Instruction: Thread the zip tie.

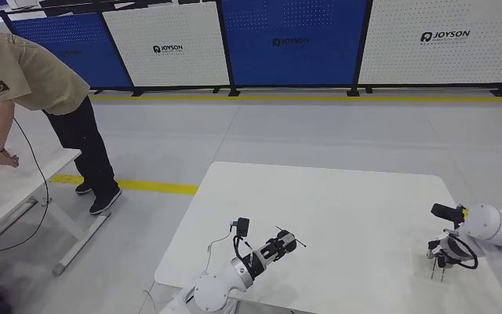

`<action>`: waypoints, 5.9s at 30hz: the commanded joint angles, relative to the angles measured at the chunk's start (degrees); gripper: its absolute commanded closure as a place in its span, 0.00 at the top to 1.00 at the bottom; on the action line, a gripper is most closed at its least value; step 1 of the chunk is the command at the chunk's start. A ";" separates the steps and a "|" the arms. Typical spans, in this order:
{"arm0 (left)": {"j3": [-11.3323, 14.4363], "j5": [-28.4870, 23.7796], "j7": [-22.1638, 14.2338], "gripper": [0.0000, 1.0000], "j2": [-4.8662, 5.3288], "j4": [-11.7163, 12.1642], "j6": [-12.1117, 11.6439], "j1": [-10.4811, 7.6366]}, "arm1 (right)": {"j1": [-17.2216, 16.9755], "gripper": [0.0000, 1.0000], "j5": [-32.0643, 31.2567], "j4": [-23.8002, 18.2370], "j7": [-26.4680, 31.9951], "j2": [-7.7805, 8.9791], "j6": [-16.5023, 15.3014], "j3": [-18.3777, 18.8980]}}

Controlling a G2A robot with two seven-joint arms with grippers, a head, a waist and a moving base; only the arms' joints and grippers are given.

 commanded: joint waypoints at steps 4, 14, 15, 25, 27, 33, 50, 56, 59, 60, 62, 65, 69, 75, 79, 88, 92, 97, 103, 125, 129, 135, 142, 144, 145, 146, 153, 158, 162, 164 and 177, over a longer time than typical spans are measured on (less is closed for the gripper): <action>0.00 0.00 0.00 0.00 0.00 0.00 0.00 0.00 | 0.94 0.20 -0.28 1.34 0.00 -0.61 0.00 -1.22; 0.00 0.00 0.00 0.00 0.00 0.00 0.00 0.00 | 2.70 0.00 -0.81 3.90 0.00 -1.63 0.00 -3.46; 0.00 0.00 0.00 0.00 0.00 0.00 0.00 0.00 | 2.76 0.00 -0.94 3.99 0.00 -1.69 0.00 -3.55; 0.00 0.00 0.00 0.00 0.00 0.00 0.00 0.00 | 1.82 0.00 -2.27 2.58 0.00 -1.39 0.00 -2.44; 0.00 0.00 0.00 0.00 0.00 0.00 0.00 0.00 | 1.16 0.00 -2.54 1.62 0.00 -1.05 0.00 -1.55; 0.00 0.00 0.00 0.00 0.00 0.00 0.00 0.00 | -2.92 0.00 -2.38 -2.84 -0.37 0.87 0.00 5.17; 0.00 0.00 0.00 0.00 0.00 0.00 0.00 0.00 | -16.62 0.00 2.81 -17.18 -2.57 4.70 0.00 21.63; 0.00 0.00 0.00 0.00 0.00 0.00 0.00 0.00 | -16.62 0.00 2.81 -17.18 -2.57 4.70 0.00 21.63; 0.00 0.00 0.00 0.00 0.00 0.00 0.00 0.00 | -17.22 0.00 3.46 -17.65 -4.91 4.65 -0.39 22.14; 0.00 0.00 0.00 0.00 0.00 0.00 0.00 0.00 | -17.65 0.00 3.74 -18.29 -6.29 4.71 -0.24 22.86; 0.00 0.00 0.00 0.00 0.00 0.00 0.00 0.00 | -19.82 0.00 4.88 -20.16 -9.29 4.95 0.00 25.40; 0.00 0.00 0.00 0.00 0.00 0.00 0.00 0.00 | -25.22 0.00 7.79 -24.25 -15.19 5.26 0.00 30.98; 0.00 0.00 0.00 0.00 0.00 0.00 0.00 0.00 | -36.88 0.00 12.62 -33.76 -24.09 5.31 0.00 40.01; 0.00 0.00 0.00 0.00 0.00 0.00 0.00 0.00 | -48.67 0.00 14.47 -43.76 -30.63 4.72 0.00 45.10; 0.00 0.00 0.00 0.00 0.00 0.00 0.00 0.00 | -49.71 0.00 13.28 -44.04 -31.52 4.54 0.00 44.88; 0.00 0.00 0.00 0.00 0.00 0.00 0.00 0.00 | -49.71 0.00 13.28 -44.04 -31.52 4.54 0.00 44.88; 0.00 0.00 0.00 0.00 0.00 0.00 0.00 0.00 | -49.79 0.00 16.89 -43.43 -33.82 4.10 -1.74 44.69; 0.00 0.00 0.00 0.00 0.00 0.00 0.00 0.00 | -50.68 0.00 28.55 -41.68 -39.99 2.81 -7.12 44.67; 0.00 0.00 0.00 0.00 0.00 0.00 0.00 0.00 | -52.61 0.00 31.16 -45.44 -53.52 0.94 -6.74 38.32; 0.00 0.00 0.00 0.00 0.00 0.00 0.00 0.00 | -52.75 0.00 33.47 -46.54 -60.54 -0.39 -8.76 34.52; 0.00 0.00 0.00 0.00 0.00 0.00 0.00 0.00 | -54.12 0.00 39.36 -46.10 -66.26 -1.32 -12.13 35.04; 0.00 0.00 0.00 0.00 0.00 0.00 0.00 0.00 | -54.93 0.00 34.93 -50.14 -72.88 -2.44 -8.51 30.49; 0.00 0.00 0.00 0.00 0.00 0.00 0.00 0.00 | -53.91 0.00 31.61 -51.64 -74.54 -2.87 -4.68 27.70; 0.00 0.00 0.00 0.00 0.00 0.00 0.00 0.00 | -53.91 0.00 31.61 -51.64 -74.54 -2.87 -4.68 27.70; 0.00 0.00 0.00 0.00 0.00 0.00 0.00 0.00 | -53.91 0.00 31.61 -51.64 -74.54 -2.87 -4.68 27.70; 0.00 0.00 0.00 0.00 0.00 0.00 0.00 0.00 | -53.91 0.00 31.61 -51.64 -74.54 -2.87 -4.68 27.70; 3.18 7.17 15.02 0.00 -1.27 0.14 2.37 -2.02 | -53.91 0.00 31.61 -51.64 -74.54 -2.87 -4.68 27.70; 7.79 12.64 22.45 0.00 -2.53 1.41 5.31 -4.19 | -53.91 0.00 31.61 -51.64 -74.54 -2.87 -4.68 27.70; 7.79 12.64 22.45 0.00 -2.53 1.41 5.31 -4.19 | -53.91 0.00 31.61 -51.64 -74.54 -2.87 -4.68 27.70; 7.79 12.64 22.45 0.00 -2.53 1.41 5.31 -4.19 | -53.91 0.00 31.61 -51.64 -74.54 -2.87 -4.68 27.70; 7.79 12.64 22.45 0.00 -2.53 1.41 5.31 -4.19 | -53.95 0.00 32.47 -51.48 -76.03 -3.17 -6.67 27.81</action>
